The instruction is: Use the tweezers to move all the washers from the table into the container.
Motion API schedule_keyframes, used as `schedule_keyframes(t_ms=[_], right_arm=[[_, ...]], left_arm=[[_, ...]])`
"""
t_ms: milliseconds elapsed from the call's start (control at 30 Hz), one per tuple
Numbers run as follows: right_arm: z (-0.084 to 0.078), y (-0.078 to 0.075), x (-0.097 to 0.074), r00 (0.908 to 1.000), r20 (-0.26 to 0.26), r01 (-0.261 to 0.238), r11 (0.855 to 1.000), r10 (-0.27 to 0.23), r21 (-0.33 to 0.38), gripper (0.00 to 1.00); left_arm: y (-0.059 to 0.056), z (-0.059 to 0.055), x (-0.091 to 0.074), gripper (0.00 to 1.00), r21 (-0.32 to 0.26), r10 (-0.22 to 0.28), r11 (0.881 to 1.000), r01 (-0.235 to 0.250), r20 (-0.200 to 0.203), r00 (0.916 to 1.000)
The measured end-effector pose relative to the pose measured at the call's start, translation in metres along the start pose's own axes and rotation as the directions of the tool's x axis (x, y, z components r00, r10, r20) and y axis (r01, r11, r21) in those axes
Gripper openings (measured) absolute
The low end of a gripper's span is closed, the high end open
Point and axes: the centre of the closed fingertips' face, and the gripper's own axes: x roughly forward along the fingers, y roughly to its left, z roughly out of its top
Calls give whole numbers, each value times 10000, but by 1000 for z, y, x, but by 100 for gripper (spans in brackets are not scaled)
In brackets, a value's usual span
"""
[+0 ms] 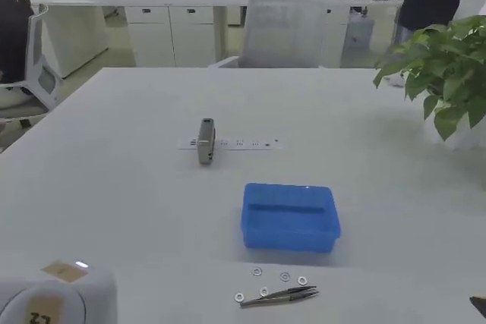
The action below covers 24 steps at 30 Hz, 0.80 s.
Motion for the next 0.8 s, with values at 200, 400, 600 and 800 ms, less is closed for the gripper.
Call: schedule_keyframes(t_ms=[200, 400, 600, 800], right_arm=[[1, 1, 2, 10000, -43, 17, 10000, -17, -28, 89], [4, -1, 6, 9998, -60, 166, 9998, -167, -65, 88], [9, -3, 10, 9993, 46, 365, 9993, -365, -91, 78], [18, -5, 14, 9985, 342, 442, 9986, -432, -300, 53]], left_arm=[[-3, 2, 4, 95, 94, -216, 9997, 216, -39, 9998], [-12, 3, 11, 84, 298, -679, 9972, 682, -126, 9976], [-16, 10, 22, 75, 613, -1032, 9928, 1034, -62, 9946], [-20, 8, 38, 55, 1078, -1533, 9819, 1559, -323, 9877]])
